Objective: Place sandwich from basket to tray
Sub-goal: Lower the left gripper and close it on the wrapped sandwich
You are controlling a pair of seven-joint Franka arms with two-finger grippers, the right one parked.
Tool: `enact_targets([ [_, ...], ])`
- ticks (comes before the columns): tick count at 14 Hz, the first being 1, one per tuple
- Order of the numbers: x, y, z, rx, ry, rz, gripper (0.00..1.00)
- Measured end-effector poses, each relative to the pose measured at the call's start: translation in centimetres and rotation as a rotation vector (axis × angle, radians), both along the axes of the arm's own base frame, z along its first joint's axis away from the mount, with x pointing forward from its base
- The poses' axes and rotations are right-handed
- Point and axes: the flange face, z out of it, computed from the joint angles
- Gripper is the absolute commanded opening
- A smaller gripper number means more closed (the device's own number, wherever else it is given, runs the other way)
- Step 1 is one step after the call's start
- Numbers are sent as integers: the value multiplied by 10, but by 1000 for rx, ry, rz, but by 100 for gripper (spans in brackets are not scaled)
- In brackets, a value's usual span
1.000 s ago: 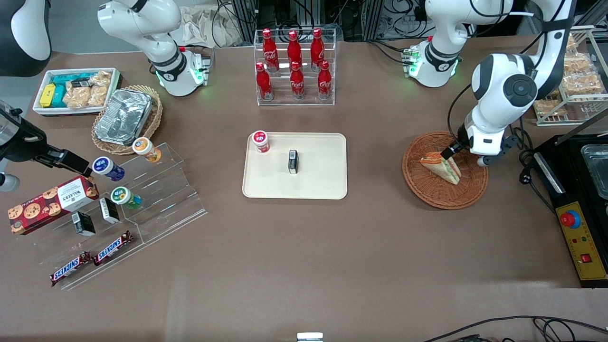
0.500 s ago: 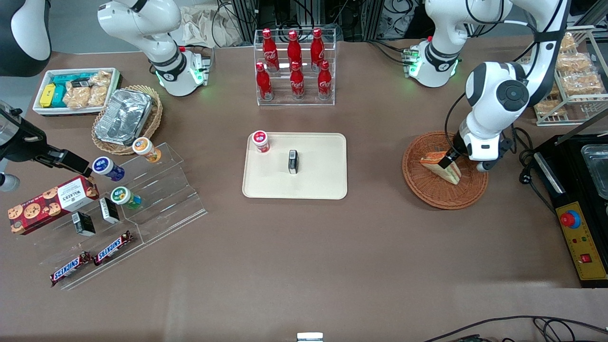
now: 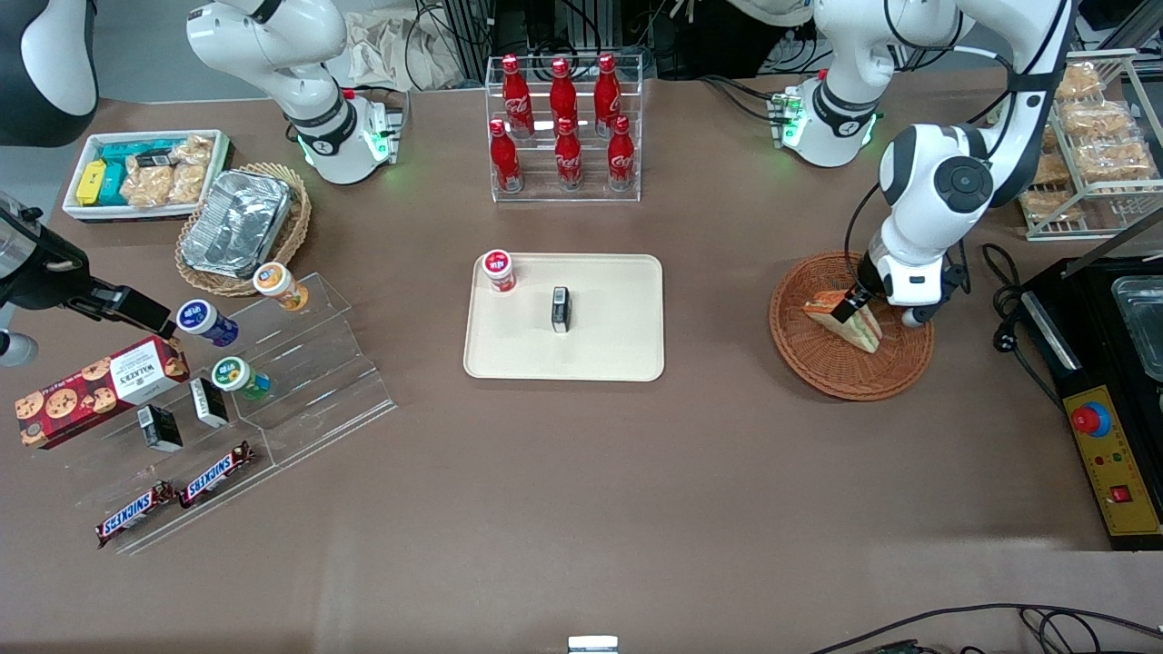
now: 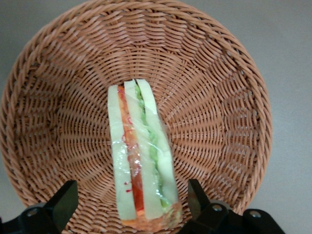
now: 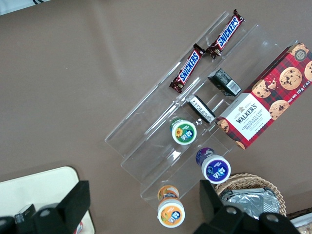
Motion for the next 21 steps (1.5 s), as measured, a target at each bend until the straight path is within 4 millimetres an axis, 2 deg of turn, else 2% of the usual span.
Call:
enact_targets([
  [3, -1, -10, -5, 0, -2, 10, 90],
  [9, 0, -10, -5, -1, -6, 12, 90],
  [15, 2, -10, -8, -3, -22, 12, 80],
  [17, 2, -10, -12, -3, -23, 12, 68],
  [21, 3, -10, -12, -4, -28, 13, 19],
])
